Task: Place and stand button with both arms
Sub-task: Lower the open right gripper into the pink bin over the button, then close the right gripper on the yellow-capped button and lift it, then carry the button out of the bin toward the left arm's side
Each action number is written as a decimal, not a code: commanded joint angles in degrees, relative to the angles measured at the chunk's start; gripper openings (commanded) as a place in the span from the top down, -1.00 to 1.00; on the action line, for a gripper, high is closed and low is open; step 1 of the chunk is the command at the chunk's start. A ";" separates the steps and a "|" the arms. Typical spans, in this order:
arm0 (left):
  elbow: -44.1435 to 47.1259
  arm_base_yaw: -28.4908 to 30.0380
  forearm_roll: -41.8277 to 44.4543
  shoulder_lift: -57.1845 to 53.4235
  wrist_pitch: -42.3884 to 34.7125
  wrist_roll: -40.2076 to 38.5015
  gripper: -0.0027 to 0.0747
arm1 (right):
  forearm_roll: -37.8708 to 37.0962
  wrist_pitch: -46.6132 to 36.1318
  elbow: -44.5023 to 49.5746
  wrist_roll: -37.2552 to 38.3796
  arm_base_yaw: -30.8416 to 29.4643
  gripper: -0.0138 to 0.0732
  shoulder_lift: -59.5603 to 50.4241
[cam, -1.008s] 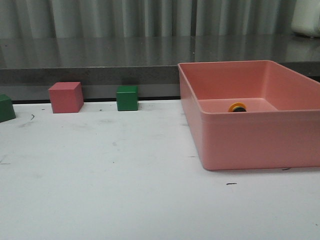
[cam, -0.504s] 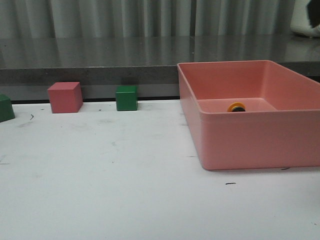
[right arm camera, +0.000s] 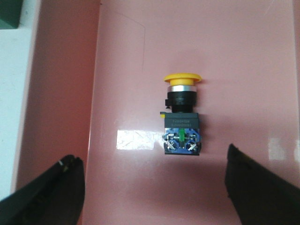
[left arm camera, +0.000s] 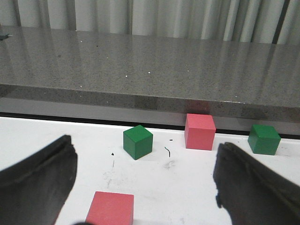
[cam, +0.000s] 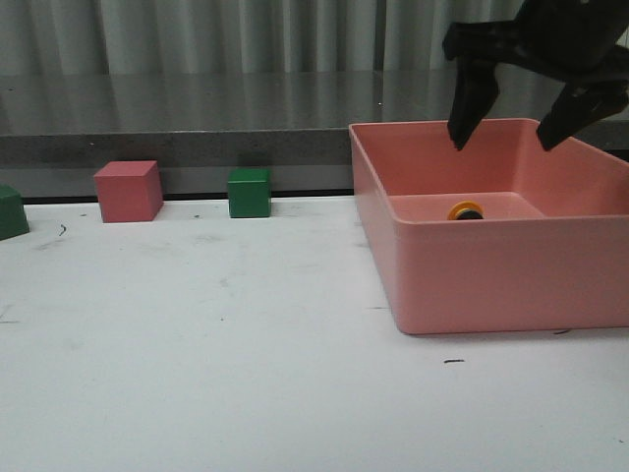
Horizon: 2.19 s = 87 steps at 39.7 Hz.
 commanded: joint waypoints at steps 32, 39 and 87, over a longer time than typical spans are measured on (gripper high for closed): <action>-2.28 0.10 -0.09 0.87 -4.91 -0.14 -0.53 | -6.17 8.32 -19.46 6.70 -0.94 -0.71 20.11; -2.28 0.10 -0.09 0.87 -4.91 -0.14 -0.53 | -6.17 8.97 -19.50 6.70 -0.94 -0.15 19.97; -2.28 0.10 -0.09 0.87 -4.91 -0.14 -0.53 | -2.13 9.62 -19.99 6.65 26.17 0.02 3.26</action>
